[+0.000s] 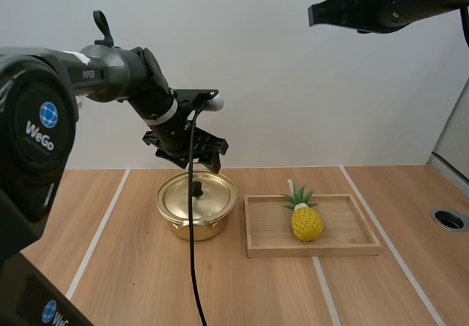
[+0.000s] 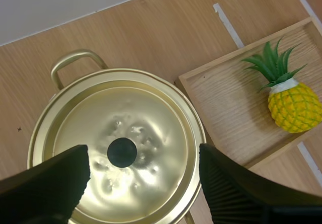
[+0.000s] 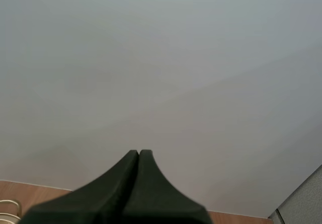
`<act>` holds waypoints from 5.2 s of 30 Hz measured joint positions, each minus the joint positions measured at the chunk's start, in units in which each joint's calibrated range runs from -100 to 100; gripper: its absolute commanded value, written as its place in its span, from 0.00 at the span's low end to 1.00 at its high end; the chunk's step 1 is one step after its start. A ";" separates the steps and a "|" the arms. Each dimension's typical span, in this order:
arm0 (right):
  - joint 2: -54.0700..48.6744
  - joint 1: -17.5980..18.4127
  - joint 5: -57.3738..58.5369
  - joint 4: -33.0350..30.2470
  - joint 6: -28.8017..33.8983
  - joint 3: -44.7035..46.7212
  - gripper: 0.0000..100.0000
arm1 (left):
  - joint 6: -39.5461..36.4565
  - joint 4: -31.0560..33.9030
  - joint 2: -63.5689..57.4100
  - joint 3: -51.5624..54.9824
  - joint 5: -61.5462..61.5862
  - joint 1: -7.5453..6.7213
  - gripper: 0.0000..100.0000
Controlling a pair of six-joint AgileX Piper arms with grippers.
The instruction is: Open the pot, put the pineapple inside, and close it
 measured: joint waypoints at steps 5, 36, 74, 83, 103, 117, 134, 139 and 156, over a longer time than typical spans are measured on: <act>0.00 0.00 0.76 0.00 0.00 0.00 0.00 | 0.00 0.22 0.55 2.45 -5.83 0.00 1.00; 0.00 0.00 4.39 0.00 0.00 0.00 0.00 | 0.48 1.28 10.45 3.74 -13.56 0.00 1.00; 0.00 0.00 5.12 -0.41 0.00 0.00 0.00 | -1.35 4.76 11.18 2.80 -10.03 0.00 0.05; 0.00 0.00 5.12 -0.41 0.00 0.00 0.00 | -1.35 3.99 10.65 2.81 -7.16 -0.17 0.00; 0.00 0.00 6.11 -0.41 0.00 0.00 0.00 | -1.73 4.13 -6.72 -3.30 -20.28 -0.17 0.00; 0.00 0.00 8.09 -0.41 0.00 0.00 0.00 | -2.55 2.87 -22.07 -18.36 -26.95 -0.17 0.00; 0.00 0.00 9.70 0.69 0.00 0.00 0.00 | -3.09 2.87 -40.59 -21.29 -40.44 -0.17 0.00; 0.24 0.00 9.84 1.28 0.00 0.00 0.00 | -3.18 2.87 -43.08 -21.42 -40.79 -0.17 0.00; 8.09 0.00 14.36 5.15 0.00 0.00 0.30 | -3.18 2.87 -43.99 -21.42 -38.89 -0.17 0.00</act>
